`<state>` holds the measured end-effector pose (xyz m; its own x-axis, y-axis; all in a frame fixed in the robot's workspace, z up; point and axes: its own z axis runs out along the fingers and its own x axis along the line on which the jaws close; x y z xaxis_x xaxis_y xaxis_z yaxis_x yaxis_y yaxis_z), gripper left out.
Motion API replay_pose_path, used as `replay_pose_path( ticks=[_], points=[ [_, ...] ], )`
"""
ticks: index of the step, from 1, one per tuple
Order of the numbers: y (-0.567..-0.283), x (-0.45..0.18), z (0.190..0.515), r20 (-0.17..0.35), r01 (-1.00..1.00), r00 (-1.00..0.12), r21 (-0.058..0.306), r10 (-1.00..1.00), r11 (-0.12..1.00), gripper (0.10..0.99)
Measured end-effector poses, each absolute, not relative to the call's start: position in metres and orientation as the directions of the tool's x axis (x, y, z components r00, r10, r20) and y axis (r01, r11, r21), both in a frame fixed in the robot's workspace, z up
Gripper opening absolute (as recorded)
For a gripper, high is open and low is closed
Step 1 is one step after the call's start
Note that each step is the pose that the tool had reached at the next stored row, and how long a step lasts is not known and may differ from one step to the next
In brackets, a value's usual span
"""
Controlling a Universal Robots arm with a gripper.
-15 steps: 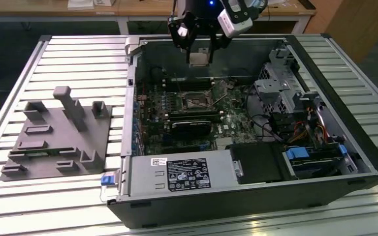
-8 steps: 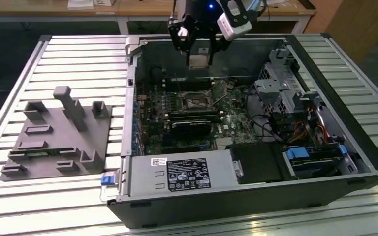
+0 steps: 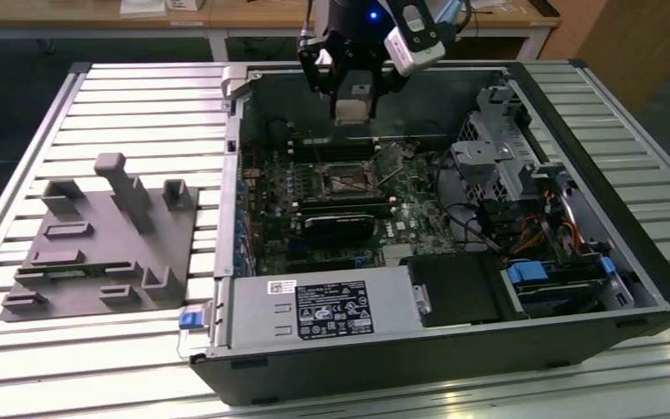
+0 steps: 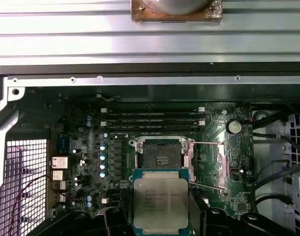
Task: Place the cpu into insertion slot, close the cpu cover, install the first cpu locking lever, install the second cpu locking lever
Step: 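Place the cpu into insertion slot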
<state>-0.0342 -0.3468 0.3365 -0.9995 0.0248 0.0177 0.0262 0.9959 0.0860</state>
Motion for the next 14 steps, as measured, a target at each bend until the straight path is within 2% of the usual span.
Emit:
replay_pose_path(
  ticks=[14],
  points=[
    [-0.3468, -0.0342, 0.329, 0.018, 0.026, -1.0, 0.086, 0.025, 0.996, 0.541]
  ],
)
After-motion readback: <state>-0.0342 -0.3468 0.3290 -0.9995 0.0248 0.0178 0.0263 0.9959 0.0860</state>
